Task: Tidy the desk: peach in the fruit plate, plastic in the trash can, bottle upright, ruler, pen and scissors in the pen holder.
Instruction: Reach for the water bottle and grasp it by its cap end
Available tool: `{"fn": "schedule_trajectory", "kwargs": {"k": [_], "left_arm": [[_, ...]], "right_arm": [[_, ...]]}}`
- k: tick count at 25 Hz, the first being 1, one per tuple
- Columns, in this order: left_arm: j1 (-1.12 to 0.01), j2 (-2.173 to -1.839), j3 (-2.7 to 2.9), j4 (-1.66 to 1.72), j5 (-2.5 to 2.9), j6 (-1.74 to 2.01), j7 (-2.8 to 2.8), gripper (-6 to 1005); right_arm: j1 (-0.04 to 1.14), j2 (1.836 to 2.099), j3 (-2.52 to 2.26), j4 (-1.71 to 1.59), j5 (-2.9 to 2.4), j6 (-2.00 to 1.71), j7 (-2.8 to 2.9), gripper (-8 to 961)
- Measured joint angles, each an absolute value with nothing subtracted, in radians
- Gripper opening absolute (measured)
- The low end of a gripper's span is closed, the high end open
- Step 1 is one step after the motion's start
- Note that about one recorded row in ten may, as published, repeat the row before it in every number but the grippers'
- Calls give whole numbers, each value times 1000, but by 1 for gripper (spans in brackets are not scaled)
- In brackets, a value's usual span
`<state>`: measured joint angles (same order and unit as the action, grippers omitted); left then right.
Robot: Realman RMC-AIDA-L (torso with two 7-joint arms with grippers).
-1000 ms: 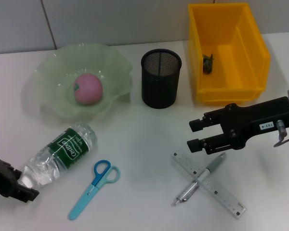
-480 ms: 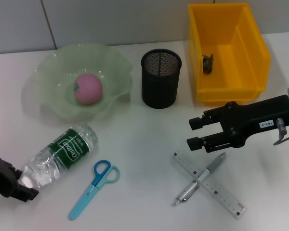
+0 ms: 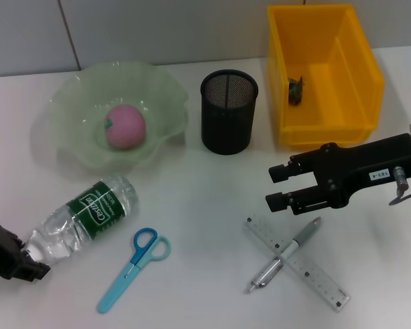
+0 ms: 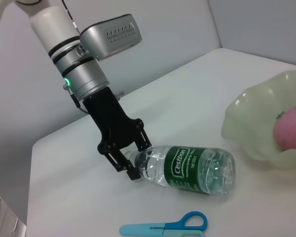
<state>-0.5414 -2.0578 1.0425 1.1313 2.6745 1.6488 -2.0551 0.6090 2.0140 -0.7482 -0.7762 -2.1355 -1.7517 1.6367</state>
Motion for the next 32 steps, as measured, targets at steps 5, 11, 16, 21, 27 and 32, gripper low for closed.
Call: {"fn": "schedule_trajectory", "kwargs": {"k": [5, 11, 16, 21, 27, 32], "left_arm": [[-543, -2056, 1038, 1140, 2675, 1653, -2056, 438], [-545, -2049, 1036, 1144, 2674, 1659, -2060, 439], [-551, -2046, 1014, 1153, 2671, 1673, -2057, 439], [-561, -2038, 980, 1170, 2666, 1705, -2054, 440], [-576, -2034, 964, 1174, 2664, 1726, -2050, 441], [-583, -2028, 949, 1187, 2662, 1748, -2044, 442]], "right_arm": [[609, 2014, -747, -776, -2135, -1752, 1637, 662], [613, 2014, -747, -776, -2135, -1752, 1637, 662], [616, 2014, -747, -776, -2135, -1752, 1637, 662], [619, 2014, -746, -778, -2135, -1752, 1637, 662], [622, 2013, -745, -779, -2135, -1750, 1637, 662], [622, 2013, -745, -779, -2135, -1750, 1637, 661]]}}
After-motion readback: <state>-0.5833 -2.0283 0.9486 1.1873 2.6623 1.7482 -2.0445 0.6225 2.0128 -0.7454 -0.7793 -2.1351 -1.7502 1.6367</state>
